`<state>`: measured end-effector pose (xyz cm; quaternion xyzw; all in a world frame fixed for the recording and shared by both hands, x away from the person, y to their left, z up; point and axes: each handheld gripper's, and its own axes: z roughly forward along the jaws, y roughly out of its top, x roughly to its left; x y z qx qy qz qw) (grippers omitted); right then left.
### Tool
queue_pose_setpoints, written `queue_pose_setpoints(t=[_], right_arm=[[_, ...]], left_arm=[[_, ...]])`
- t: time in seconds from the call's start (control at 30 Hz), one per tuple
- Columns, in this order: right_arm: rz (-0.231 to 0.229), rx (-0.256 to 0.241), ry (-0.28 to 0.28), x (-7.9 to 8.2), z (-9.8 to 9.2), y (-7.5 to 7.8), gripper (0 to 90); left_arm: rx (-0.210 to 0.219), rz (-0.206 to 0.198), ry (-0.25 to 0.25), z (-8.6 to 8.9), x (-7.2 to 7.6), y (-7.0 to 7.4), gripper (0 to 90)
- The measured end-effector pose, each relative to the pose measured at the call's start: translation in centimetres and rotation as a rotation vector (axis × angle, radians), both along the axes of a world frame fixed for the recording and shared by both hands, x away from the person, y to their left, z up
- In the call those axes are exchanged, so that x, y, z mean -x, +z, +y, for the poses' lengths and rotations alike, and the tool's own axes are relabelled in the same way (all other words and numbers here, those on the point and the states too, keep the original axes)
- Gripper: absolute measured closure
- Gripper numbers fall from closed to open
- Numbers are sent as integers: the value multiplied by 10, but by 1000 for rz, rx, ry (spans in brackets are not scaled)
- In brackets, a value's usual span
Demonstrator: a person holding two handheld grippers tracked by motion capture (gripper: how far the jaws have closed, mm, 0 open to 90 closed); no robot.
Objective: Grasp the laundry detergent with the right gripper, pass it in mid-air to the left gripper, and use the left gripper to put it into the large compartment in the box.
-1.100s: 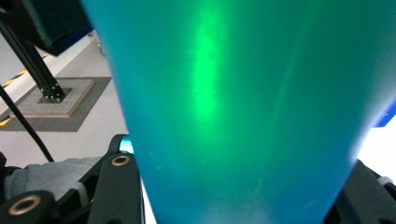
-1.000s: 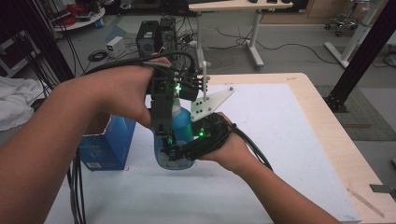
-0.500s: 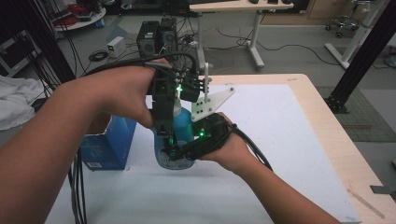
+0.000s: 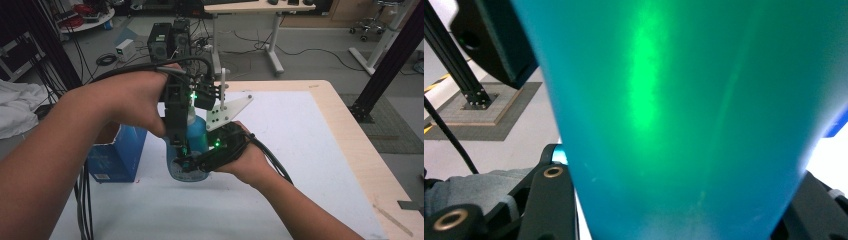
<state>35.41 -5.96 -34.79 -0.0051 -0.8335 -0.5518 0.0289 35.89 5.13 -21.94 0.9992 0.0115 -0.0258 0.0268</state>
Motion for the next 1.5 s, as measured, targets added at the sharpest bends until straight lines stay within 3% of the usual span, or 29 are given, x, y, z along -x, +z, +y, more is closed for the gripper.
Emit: queue_pose_setpoints(t=[0.23,0.6,0.73,1.2,1.33,1.5], right_arm=[[-6,-3,-1,0,-1,0,473],[-13,-11,1,-1,-2,1,473],[-13,-14,-2,-1,-2,1,473],[-25,-18,18,1,-1,2,457],[-35,-37,16,2,-3,2,429],[-8,-61,3,-1,-8,5,276]], left_arm=[[-7,4,-4,-1,0,0,269],[-10,4,-7,-3,1,0,308],[-14,5,-11,-4,2,0,370],[-24,-23,9,-5,9,1,393],[-11,-26,8,-5,9,4,393],[-10,-22,12,-4,8,4,393]])
